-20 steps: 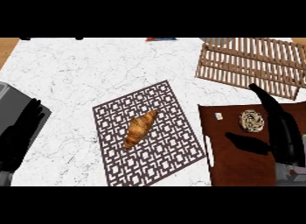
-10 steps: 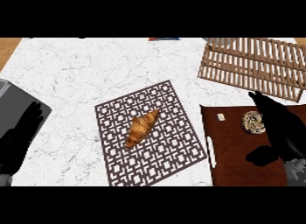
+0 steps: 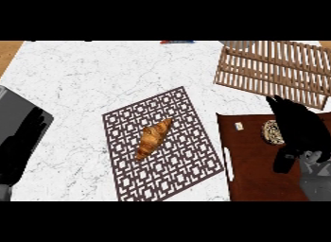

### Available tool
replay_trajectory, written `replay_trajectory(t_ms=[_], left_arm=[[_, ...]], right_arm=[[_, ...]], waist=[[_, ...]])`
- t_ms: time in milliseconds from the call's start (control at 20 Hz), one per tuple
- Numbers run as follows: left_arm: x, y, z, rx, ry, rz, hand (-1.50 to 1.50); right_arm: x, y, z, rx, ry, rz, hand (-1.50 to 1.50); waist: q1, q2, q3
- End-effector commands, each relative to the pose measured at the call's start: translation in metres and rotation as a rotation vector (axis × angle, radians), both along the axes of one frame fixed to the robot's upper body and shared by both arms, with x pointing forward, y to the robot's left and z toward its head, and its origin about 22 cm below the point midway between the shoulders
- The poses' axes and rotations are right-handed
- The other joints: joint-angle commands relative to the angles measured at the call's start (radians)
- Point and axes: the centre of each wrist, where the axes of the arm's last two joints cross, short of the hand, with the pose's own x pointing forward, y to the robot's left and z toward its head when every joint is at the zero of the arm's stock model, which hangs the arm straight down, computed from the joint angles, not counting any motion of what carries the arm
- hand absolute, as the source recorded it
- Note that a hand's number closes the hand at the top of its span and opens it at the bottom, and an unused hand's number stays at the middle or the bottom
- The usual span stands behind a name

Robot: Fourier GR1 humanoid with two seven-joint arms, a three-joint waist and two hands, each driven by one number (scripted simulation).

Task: Pick the cupcake from the tray and place it in the tiered shelf

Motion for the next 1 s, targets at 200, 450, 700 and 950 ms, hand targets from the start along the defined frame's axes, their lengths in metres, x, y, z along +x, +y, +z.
replay_trajectory(t_ms=[200,450,700,950], left_arm=[[0.001,-0.014,0.002,0.004,-0.008,0.008,0.0],[-0.008,0.009,-0.017,-0.015,0.014,-0.004,0.0],[0.011,0.015,-0.013,0.0,0.003,0.007,0.0],[0.002,-0.006,-0.01,-0.012,0.005,-0.02,0.0]], right_arm=[[0.013,-0.024,-0.008,-0.033,0.038,-0.003,-1.5],[0.007,-0.028,-0.039,-0.061,0.03,-0.033,-1.5],[0.014,-0.047,-0.074,-0.059,0.018,-0.02,-1.5],[0.046,-0.055,-0.062,-0.042,0.042,-0.004,-1.5]], waist=[[-0.004,0.0,0.001],[-0.005,0.0,0.001],[-0.008,0.001,0.001],[0.0,0.001,0.001]])
